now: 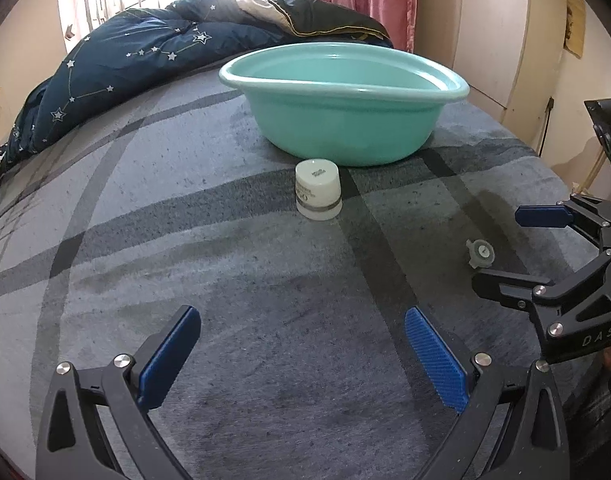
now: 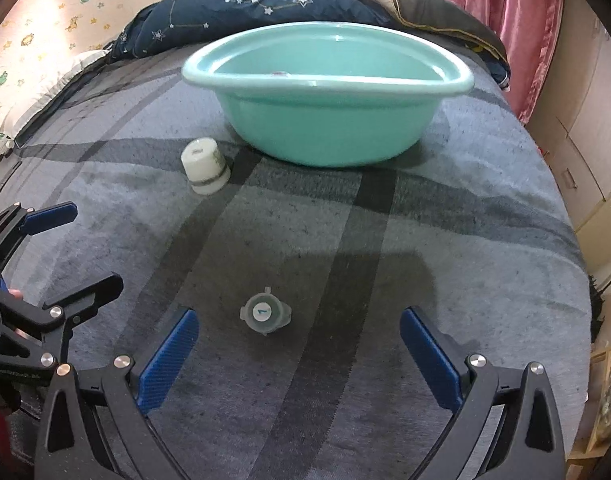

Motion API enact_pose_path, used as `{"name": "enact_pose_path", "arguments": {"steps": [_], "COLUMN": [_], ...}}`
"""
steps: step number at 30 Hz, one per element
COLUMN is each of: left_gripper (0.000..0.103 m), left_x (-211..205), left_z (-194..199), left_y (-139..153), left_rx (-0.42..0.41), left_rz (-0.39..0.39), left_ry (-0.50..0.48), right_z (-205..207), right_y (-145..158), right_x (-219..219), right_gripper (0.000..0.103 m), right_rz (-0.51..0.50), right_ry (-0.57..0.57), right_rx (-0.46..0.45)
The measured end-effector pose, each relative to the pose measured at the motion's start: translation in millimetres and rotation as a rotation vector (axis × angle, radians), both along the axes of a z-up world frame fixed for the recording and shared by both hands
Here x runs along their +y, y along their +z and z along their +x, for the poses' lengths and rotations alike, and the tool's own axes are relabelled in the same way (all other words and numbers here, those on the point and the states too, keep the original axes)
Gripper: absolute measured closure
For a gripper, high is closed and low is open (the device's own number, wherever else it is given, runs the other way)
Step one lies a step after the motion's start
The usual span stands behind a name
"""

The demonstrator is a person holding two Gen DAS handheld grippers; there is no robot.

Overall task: Organize objects
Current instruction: 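Withdraw both tools from the basin toward the white bottle and grey cap, then grasp the white bottle with the left tool while the right tool grasps the grey cap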

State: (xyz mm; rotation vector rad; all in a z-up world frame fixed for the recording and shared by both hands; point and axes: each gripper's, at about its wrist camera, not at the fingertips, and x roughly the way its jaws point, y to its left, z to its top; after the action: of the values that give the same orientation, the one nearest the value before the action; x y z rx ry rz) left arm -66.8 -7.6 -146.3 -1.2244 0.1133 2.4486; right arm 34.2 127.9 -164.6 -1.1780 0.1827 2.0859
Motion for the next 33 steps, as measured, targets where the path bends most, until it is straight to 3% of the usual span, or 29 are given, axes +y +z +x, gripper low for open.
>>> {"name": "enact_pose_path", "arguments": {"steps": [2,6,8,10,12,33], "left_gripper": [0.000,0.000,0.000,0.000,0.000,0.000], "left_x": [0.4,1.6,2.0,1.5,1.5,14.9], "left_z": [-1.4,-3.7,-4.0,-4.9,-5.4,-27.4], "left_y": [-2.7,-7.4,-8.9,-10.1,-9.8,1.3], "left_rx": [-0.006,-0.019,-0.023,-0.028,-0.026,0.014], "left_rz": [0.000,-0.002,-0.008,-0.004,-0.001,0.010], "left_ry": [0.000,-0.001,0.002,0.005,0.007,0.012], "right_z": [-0.7,-4.0,-5.9,-7.3,-9.2,-13.5], "right_y": [-2.6,-6.9,-9.8,-11.6,-12.3,18.9], "right_x": [0.5,1.6,1.3,-0.7,-2.3,-2.7], "right_gripper": [0.001,0.024,0.029,0.041,0.072,0.073], "right_rz": [-0.003,-0.017,-0.028,-0.034,-0.034,-0.023], "right_ry": [-0.001,0.004,0.016,0.035,0.048,0.069], "right_rx": [0.001,-0.009,-0.015,-0.015,-0.017,0.031]}}
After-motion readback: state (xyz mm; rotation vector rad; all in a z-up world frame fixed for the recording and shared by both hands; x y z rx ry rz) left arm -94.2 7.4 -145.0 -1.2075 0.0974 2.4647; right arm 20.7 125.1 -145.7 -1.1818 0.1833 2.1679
